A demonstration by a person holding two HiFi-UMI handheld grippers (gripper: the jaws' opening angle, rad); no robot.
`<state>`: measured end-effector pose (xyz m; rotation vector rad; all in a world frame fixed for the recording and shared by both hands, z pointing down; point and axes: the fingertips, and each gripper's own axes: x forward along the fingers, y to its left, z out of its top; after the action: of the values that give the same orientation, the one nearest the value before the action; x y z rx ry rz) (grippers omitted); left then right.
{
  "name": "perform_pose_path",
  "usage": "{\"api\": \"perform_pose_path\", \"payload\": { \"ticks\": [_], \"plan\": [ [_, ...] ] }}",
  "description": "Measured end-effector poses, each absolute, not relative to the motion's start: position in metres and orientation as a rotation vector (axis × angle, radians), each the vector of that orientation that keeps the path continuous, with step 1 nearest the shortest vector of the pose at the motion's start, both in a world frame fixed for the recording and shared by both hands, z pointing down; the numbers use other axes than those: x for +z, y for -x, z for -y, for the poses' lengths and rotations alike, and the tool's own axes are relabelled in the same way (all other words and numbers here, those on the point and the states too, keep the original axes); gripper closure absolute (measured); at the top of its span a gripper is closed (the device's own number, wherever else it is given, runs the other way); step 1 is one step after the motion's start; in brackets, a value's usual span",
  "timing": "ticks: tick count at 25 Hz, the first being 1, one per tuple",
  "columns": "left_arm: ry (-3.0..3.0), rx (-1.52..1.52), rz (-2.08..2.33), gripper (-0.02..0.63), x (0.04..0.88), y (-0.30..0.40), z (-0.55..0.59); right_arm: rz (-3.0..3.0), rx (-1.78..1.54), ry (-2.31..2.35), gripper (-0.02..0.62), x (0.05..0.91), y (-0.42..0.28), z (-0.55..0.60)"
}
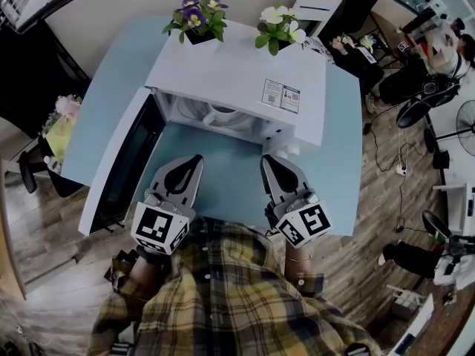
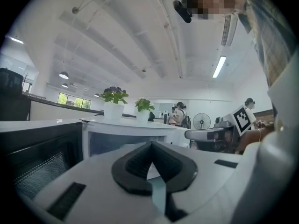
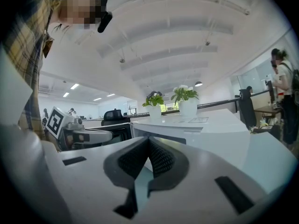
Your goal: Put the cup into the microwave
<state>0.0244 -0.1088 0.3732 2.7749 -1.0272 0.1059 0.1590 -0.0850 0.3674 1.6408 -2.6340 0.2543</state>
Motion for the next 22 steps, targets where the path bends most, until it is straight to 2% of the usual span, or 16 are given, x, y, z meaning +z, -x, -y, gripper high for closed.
{"api": "perform_pose_path", "payload": {
  "ticks": [22],
  "plan": [
    [-2.762, 0.114, 1.076, 0.614, 0.3761, -0.0141, 0.1021, 2.652, 0.275, -1.636, 0.594, 0.372, -0.154, 0.0831]
  ]
}}
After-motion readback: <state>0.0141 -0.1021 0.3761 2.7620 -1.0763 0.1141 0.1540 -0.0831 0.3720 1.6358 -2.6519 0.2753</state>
